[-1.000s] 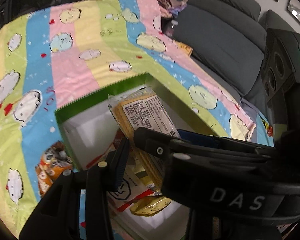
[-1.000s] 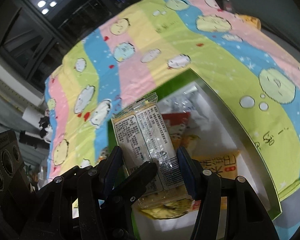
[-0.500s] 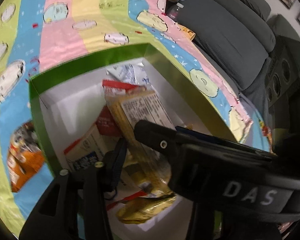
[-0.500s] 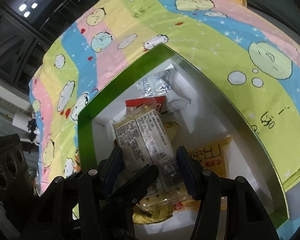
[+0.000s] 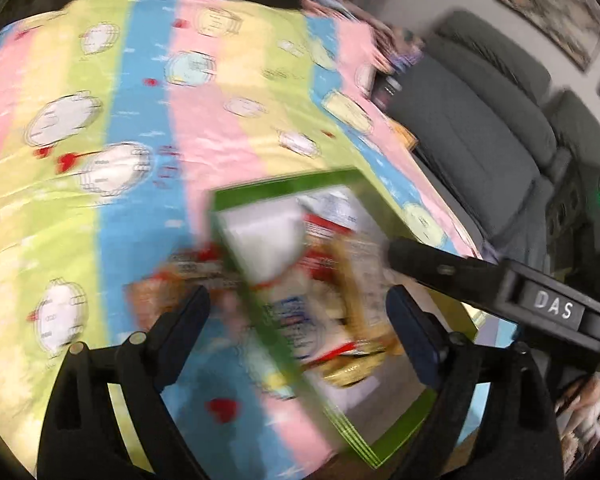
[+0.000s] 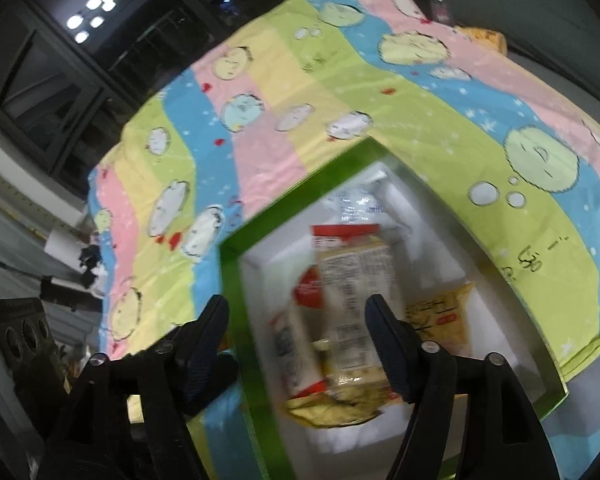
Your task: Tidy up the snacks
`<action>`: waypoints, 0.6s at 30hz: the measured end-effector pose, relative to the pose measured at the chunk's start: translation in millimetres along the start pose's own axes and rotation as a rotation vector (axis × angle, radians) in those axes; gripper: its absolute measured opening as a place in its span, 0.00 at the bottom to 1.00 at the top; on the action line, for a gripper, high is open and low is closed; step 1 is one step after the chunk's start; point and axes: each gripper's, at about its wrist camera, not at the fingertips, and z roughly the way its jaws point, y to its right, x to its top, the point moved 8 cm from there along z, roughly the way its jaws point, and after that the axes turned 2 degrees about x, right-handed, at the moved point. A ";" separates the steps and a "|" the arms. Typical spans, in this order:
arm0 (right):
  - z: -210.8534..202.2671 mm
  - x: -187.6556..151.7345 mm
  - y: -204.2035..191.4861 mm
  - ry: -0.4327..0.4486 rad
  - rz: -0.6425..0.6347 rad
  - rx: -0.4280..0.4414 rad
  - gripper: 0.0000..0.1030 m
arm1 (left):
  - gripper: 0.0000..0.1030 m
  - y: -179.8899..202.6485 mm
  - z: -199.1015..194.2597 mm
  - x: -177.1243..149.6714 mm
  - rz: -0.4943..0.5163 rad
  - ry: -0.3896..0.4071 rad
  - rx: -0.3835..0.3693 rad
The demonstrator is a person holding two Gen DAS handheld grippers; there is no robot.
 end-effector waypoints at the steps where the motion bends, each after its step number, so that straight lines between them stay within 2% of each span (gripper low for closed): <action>1: 0.9 -1.4 -8.4 -0.007 -0.016 0.009 0.73 | 0.88 -20.0 -12.5 2.0 -0.034 0.026 0.030; 4: 10.7 -7.0 -33.0 -0.040 -0.066 0.016 0.73 | 0.90 -67.1 -37.2 1.4 -0.118 0.076 0.119; 6: 18.1 -11.6 -47.9 -0.057 -0.097 0.013 0.73 | 0.97 -99.4 -53.0 -5.9 -0.178 0.094 0.180; 9: 39.3 -21.8 -77.9 -0.108 -0.168 0.023 0.73 | 0.99 -133.9 -67.8 -19.5 -0.251 0.116 0.216; 14: 88.5 -33.3 -113.7 -0.213 -0.328 -0.073 0.73 | 0.99 -165.2 -74.3 -44.2 -0.321 0.083 0.260; 18: 128.8 -48.0 -130.8 -0.330 -0.508 -0.179 0.73 | 0.99 -175.0 -78.0 -56.8 -0.331 0.067 0.277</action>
